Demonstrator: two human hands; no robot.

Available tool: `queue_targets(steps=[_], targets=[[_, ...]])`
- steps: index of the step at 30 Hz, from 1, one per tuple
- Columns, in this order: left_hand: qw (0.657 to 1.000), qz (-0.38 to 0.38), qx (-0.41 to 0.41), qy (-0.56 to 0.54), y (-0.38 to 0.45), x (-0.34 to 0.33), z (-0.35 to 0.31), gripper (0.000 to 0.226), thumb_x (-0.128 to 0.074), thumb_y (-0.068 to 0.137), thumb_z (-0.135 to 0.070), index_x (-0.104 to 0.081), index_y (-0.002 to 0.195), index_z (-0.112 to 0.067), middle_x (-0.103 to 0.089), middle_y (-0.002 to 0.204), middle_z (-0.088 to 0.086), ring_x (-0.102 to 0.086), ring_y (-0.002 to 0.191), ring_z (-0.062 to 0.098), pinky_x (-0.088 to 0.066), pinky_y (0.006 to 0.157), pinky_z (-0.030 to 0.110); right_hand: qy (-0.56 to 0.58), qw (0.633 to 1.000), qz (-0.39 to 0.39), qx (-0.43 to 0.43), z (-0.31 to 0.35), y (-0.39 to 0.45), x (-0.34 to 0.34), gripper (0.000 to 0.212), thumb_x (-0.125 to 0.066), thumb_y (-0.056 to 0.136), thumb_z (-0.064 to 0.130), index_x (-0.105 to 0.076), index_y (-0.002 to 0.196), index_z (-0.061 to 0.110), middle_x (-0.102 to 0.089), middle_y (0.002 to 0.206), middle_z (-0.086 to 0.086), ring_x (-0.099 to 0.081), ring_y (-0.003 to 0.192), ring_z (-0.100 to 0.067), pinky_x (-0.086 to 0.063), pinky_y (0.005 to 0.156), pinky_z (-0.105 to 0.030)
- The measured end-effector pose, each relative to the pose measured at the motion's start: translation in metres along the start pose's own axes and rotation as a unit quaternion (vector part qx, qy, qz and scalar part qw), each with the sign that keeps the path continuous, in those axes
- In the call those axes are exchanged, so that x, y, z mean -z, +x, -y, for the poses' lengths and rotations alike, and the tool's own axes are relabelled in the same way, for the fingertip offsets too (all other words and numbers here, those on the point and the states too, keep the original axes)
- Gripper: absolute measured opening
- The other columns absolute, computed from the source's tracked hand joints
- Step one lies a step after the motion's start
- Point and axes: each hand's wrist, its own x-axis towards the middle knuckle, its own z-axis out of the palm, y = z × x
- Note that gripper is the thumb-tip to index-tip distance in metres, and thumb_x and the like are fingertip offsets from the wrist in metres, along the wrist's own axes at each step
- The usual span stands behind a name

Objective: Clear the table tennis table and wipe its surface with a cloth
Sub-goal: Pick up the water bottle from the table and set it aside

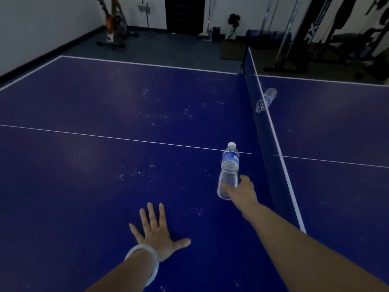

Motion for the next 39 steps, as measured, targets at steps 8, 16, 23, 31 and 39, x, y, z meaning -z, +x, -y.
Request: queue_targets(steps=[8,16,23,31,39], targets=[[1.0,0.001,0.003,-0.012,0.01,-0.012,0.006,0.14,-0.042,0.051,-0.098,0.052,0.128,-0.028,0.063,0.131,0.004,0.05,0.127,0.032,0.02,0.107,0.066,-0.13,0.987,-0.066,-0.063,0.016,0.063,-0.026,0.098,-0.07,0.075,0.064,-0.025,0.143,0.008,-0.035,0.14,-0.017,-0.04,0.128,-0.033,-0.044,0.099,-0.047],[1.0,-0.013,0.001,-0.01,0.004,-0.012,0.004,0.139,-0.042,0.051,-0.098,0.051,0.129,-0.028,0.061,0.134,0.004,0.048,0.13,0.032,0.02,0.108,0.066,-0.153,0.982,-0.108,0.015,-0.014,0.023,-0.046,0.076,-0.071,0.081,0.049,-0.038,0.133,0.005,-0.044,0.13,-0.015,-0.044,0.121,-0.03,-0.041,0.101,-0.041],[1.0,-0.019,-0.014,-0.005,0.003,-0.01,0.005,0.137,-0.042,0.055,-0.097,0.05,0.127,-0.026,0.059,0.136,0.007,0.046,0.132,0.035,0.018,0.107,0.067,-0.152,0.98,-0.128,0.005,-0.044,-0.035,-0.048,0.07,-0.069,0.084,0.049,-0.042,0.129,0.003,-0.046,0.126,-0.014,-0.046,0.117,-0.027,-0.042,0.101,-0.038],[0.997,-0.035,-0.061,-0.013,-0.002,-0.003,0.012,0.137,-0.042,0.056,-0.097,0.033,0.146,-0.025,0.045,0.149,0.008,0.037,0.139,0.035,0.015,0.108,0.066,-0.299,0.938,-0.168,0.044,-0.082,-0.137,-0.065,0.072,-0.063,0.084,0.057,-0.036,0.136,0.015,-0.044,0.124,-0.002,-0.045,0.114,-0.016,-0.042,0.1,-0.029],[0.964,-0.034,-0.25,0.082,-0.069,-0.003,0.097,0.1,-0.044,0.084,-0.075,0.006,0.155,-0.026,0.009,0.163,0.005,0.01,0.149,0.027,-0.001,0.121,0.048,-0.157,0.981,-0.087,-0.077,-0.093,-0.24,-0.072,0.063,-0.071,0.083,0.046,-0.044,0.128,0.012,-0.046,0.124,-0.004,-0.047,0.113,-0.019,-0.042,0.099,-0.03]])
